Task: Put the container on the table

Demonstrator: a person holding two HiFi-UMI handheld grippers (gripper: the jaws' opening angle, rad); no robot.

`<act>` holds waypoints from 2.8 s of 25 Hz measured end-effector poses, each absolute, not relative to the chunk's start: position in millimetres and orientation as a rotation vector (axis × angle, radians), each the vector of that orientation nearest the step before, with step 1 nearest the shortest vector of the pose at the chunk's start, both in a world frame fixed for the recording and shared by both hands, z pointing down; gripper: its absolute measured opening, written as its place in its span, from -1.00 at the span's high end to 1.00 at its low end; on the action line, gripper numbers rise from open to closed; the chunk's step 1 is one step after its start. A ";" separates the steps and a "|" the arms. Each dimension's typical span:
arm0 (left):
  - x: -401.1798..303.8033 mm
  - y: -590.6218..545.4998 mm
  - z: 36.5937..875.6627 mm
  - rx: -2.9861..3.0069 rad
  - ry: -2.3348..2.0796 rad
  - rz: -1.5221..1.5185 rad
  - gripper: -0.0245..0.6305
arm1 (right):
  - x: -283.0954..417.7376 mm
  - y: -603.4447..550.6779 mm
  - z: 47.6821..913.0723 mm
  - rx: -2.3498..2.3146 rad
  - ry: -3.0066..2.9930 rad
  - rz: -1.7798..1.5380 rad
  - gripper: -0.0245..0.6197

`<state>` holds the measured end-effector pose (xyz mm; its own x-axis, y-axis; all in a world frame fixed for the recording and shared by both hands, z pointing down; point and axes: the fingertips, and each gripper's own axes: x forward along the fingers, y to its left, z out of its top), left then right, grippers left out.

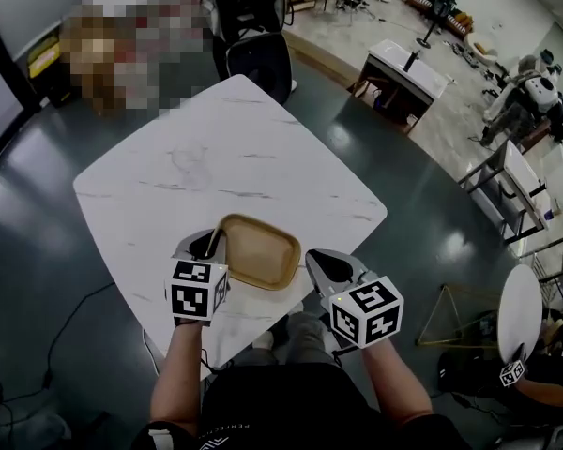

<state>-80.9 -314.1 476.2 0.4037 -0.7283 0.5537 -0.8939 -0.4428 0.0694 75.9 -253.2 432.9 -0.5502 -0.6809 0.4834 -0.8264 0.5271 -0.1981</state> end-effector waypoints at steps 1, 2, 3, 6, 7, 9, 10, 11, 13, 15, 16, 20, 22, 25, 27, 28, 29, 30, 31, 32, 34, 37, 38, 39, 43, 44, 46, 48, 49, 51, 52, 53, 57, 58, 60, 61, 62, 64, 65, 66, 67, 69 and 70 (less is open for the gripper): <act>-81.1 -319.3 478.2 2.296 -1.417 0.650 0.89 | 76.5 -260.6 434.0 1.228 -2.429 0.579 0.93; -80.4 -324.5 479.8 2.282 -1.433 0.651 0.89 | 78.1 -267.7 435.0 1.209 -2.435 0.577 0.93; -78.5 -329.8 480.8 2.268 -1.447 0.651 0.89 | 80.4 -274.5 435.9 1.189 -2.441 0.575 0.93; -68.8 -344.7 482.7 2.241 -1.476 0.652 0.89 | 88.5 -296.7 437.6 1.138 -2.455 0.577 0.93; -66.7 -349.5 484.0 2.233 -1.483 0.656 0.89 | 89.5 -304.8 438.1 1.123 -2.460 0.579 0.93; -66.5 -359.3 488.0 2.212 -1.500 0.661 0.89 | 87.3 -320.6 439.9 1.093 -2.473 0.579 0.93; -67.4 -364.4 490.2 2.200 -1.509 0.660 0.89 | 85.3 -328.1 441.3 1.075 -2.479 0.575 0.93; -68.1 -369.2 492.4 2.186 -1.520 0.656 0.89 | 83.7 -335.1 443.0 1.056 -2.482 0.568 0.93; -68.0 -377.7 496.4 2.160 -1.539 0.646 0.89 | 82.7 -347.6 446.2 1.018 -2.487 0.559 0.93; -67.5 -384.9 500.4 2.138 -1.556 0.643 0.89 | 83.9 -358.2 449.0 0.993 -2.490 0.559 0.93; -67.4 -388.2 502.1 2.128 -1.564 0.642 0.89 | 84.6 -363.4 450.1 0.983 -2.492 0.560 0.93; -71.0 -401.4 508.0 2.086 -1.603 0.632 0.89 | 83.6 -384.1 453.7 0.939 -2.498 0.554 0.93; -73.1 -407.7 512.8 2.059 -1.618 0.626 0.89 | 82.7 -392.6 457.0 0.913 -2.499 0.553 0.93; -74.6 -415.0 522.2 2.025 -1.630 0.628 0.89 | 81.6 -402.3 464.1 0.876 -2.493 0.556 0.93; -75.8 -419.8 528.2 2.006 -1.634 0.626 0.89 | 79.9 -407.9 468.4 0.852 -2.490 0.559 0.93; -76.6 -422.1 530.3 1.998 -1.636 0.620 0.89 | 78.8 -410.4 469.9 0.841 -2.489 0.559 0.93; -77.1 -424.3 531.8 1.989 -1.639 0.614 0.89 | 78.0 -412.5 470.9 0.830 -2.489 0.559 0.93; -77.4 -426.2 532.8 1.980 -1.642 0.609 0.89 | 77.7 -414.6 471.8 0.820 -2.489 0.558 0.93; -77.2 -427.9 533.7 1.972 -1.645 0.607 0.89 | 78.1 -416.7 472.8 0.812 -2.488 0.558 0.93; -76.9 -429.8 534.8 1.964 -1.648 0.605 0.89 | 78.9 -419.2 474.0 0.806 -2.487 0.560 0.93; -76.8 -434.0 537.8 1.950 -1.654 0.603 0.89 | 80.7 -425.5 477.5 0.799 -2.485 0.567 0.93; -77.2 -439.6 542.8 1.926 -1.665 0.601 0.88 | 83.4 -434.4 483.0 0.785 -2.484 0.581 0.93; -77.0 -440.9 544.0 1.918 -1.669 0.601 0.88 | 84.4 -436.7 484.3 0.780 -2.484 0.585 0.93; -76.7 -442.0 545.0 1.911 -1.672 0.603 0.88 | 85.4 -438.7 485.4 0.776 -2.484 0.589 0.93; -75.8 -445.9 549.2 1.892 -1.678 0.618 0.88 | 85.4 -445.2 490.5 0.755 -2.481 0.603 0.93; -75.6 -447.2 550.0 1.890 -1.680 0.623 0.88 | 84.8 -446.5 491.3 0.748 -2.482 0.606 0.93; -74.2 -450.0 551.5 1.885 -1.683 0.631 0.88 | 84.3 -448.8 492.9 0.732 -2.484 0.608 0.93; -72.4 -453.2 553.3 1.883 -1.683 0.631 0.88 | 84.8 -451.2 495.3 0.720 -2.483 0.609 0.93; -71.8 -454.7 554.2 1.882 -1.683 0.631 0.88 | 85.1 -452.6 496.6 0.717 -2.482 0.611 0.93; -70.8 -456.8 556.1 1.879 -1.680 0.637 0.87 | 86.0 -455.6 498.7 0.713 -2.481 0.619 0.93; -70.3 -457.3 557.2 1.876 -1.682 0.644 0.86 | 86.9 -456.6 499.5 0.711 -2.481 0.623 0.93; -70.1 -457.7 558.3 1.871 -1.689 0.652 0.85 | 88.0 -457.4 500.3 0.710 -2.481 0.627 0.93; -74.9 -460.1 558.1 1.850 -1.736 0.668 0.73 | 88.6 -460.1 502.1 0.701 -2.482 0.636 0.93; -75.9 -461.2 557.5 1.850 -1.739 0.663 0.67 | 87.9 -460.8 502.4 0.698 -2.481 0.637 0.93; -77.1 -461.8 557.6 1.850 -1.738 0.654 0.65 | 87.2 -461.7 504.1 0.694 -2.479 0.640 0.93; -77.8 -461.4 558.0 1.849 -1.736 0.651 0.66 | 86.9 -461.8 505.2 0.693 -2.478 0.642 0.93; -78.5 -460.5 558.0 1.848 -1.736 0.651 0.68 | 86.6 -461.6 506.1 0.692 -2.477 0.644 0.93; -79.7 -458.6 555.9 1.851 -1.735 0.649 0.71 | 86.0 -461.0 507.0 0.692 -2.475 0.646 0.93; -79.9 -458.0 554.0 1.856 -1.735 0.646 0.72 | 85.9 -460.9 507.2 0.693 -2.474 0.646 0.93; -80.0 -457.9 552.0 1.864 -1.735 0.641 0.72 | 85.8 -461.2 507.1 0.696 -2.473 0.644 0.93; -80.0 -458.1 549.9 1.872 -1.735 0.637 0.72 | 85.6 -461.7 506.6 0.700 -2.472 0.642 0.93; -80.3 -457.1 545.5 1.887 -1.734 0.631 0.72 | 84.8 -460.8 504.4 0.709 -2.471 0.639 0.93; -80.7 -455.8 543.2 1.894 -1.734 0.627 0.72 | 84.0 -459.1 503.1 0.711 -2.472 0.638 0.93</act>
